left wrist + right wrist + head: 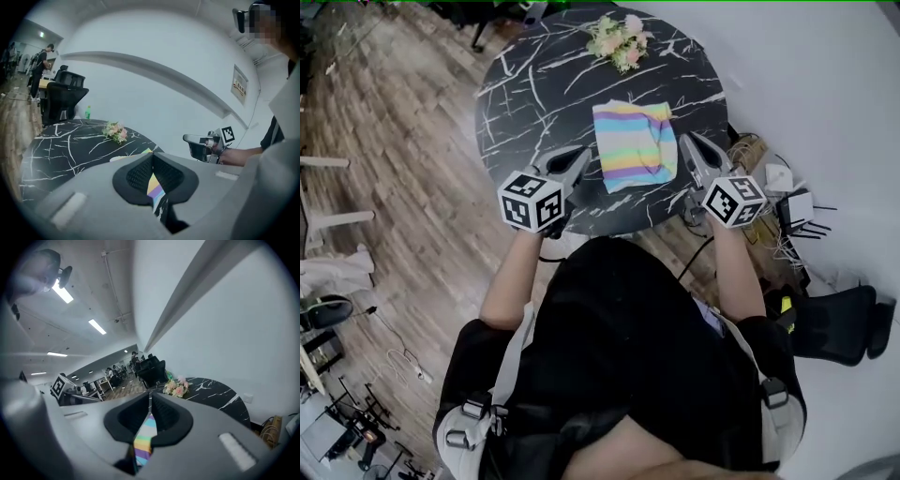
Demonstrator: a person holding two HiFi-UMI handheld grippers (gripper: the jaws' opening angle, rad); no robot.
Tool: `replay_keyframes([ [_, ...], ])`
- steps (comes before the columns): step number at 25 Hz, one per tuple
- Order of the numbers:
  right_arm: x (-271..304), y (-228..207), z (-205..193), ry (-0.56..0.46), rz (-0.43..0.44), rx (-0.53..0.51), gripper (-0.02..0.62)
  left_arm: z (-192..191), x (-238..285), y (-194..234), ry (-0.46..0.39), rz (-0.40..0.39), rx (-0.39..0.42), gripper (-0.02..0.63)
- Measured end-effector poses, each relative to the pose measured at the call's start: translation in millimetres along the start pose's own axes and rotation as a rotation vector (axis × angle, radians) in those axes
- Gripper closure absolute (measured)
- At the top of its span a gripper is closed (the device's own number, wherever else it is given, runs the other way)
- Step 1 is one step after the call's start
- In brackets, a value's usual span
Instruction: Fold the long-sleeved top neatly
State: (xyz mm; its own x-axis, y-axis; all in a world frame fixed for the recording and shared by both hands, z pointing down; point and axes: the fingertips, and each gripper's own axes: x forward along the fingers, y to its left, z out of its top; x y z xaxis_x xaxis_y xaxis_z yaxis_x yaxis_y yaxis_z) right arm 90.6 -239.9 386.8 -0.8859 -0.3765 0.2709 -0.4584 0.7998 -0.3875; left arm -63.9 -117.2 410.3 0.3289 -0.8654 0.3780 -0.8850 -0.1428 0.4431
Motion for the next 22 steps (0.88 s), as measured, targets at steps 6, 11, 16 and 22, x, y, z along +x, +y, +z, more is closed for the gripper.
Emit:
replay_keyframes([
  [6,-15.3,29.2,16.8,-0.099,-0.025,-0.040,0.591,25.9,-38.8,10.4,-0.110,0.019,0.103,0.598],
  [11,-17.2,52.9,13.3,-0.154,-0.031,-0.092,0.591,47.1,-70.1,15.3,-0.237,0.051,0.184,0.598],
  [16,-13.4,63.0,7.5,-0.168,-0.035,-0.081,0.591,55.1,-75.9,10.5,-0.260,0.050,0.240,0.598],
  [22,-12.9,67.6,7.1,-0.191,-0.040,-0.042,0.591,58.7,-80.7,8.1,-0.275,0.035,0.220,0.598],
])
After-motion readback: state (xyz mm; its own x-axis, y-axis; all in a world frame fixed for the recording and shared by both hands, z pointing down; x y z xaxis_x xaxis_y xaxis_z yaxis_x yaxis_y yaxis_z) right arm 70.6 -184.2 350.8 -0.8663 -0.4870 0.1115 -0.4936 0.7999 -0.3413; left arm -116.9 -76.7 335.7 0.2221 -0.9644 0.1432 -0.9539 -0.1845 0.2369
